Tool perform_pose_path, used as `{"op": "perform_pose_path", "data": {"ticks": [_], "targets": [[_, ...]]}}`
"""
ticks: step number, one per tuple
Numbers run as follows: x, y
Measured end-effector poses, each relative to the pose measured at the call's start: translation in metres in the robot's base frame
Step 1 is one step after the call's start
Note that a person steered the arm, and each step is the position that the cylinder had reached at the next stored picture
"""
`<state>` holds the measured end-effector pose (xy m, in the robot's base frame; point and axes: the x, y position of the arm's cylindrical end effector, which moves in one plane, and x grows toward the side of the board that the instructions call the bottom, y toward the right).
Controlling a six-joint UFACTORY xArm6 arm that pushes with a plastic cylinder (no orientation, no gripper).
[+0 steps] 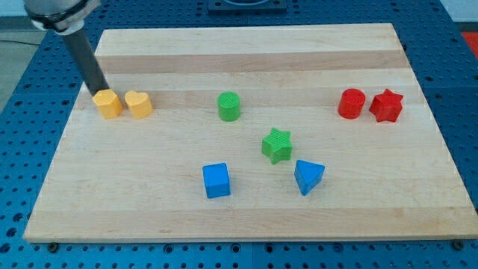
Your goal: Place the yellow hexagon under the yellow heart
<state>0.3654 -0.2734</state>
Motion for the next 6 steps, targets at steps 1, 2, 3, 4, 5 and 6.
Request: {"op": "perform_pose_path", "data": {"ticks": [1,2,3,4,5,6], "targets": [[0.004,-0.03],[0.026,0.014],[0.037,0.062],[0.052,0.083],[0.057,0.064],[0.06,0.048]]}}
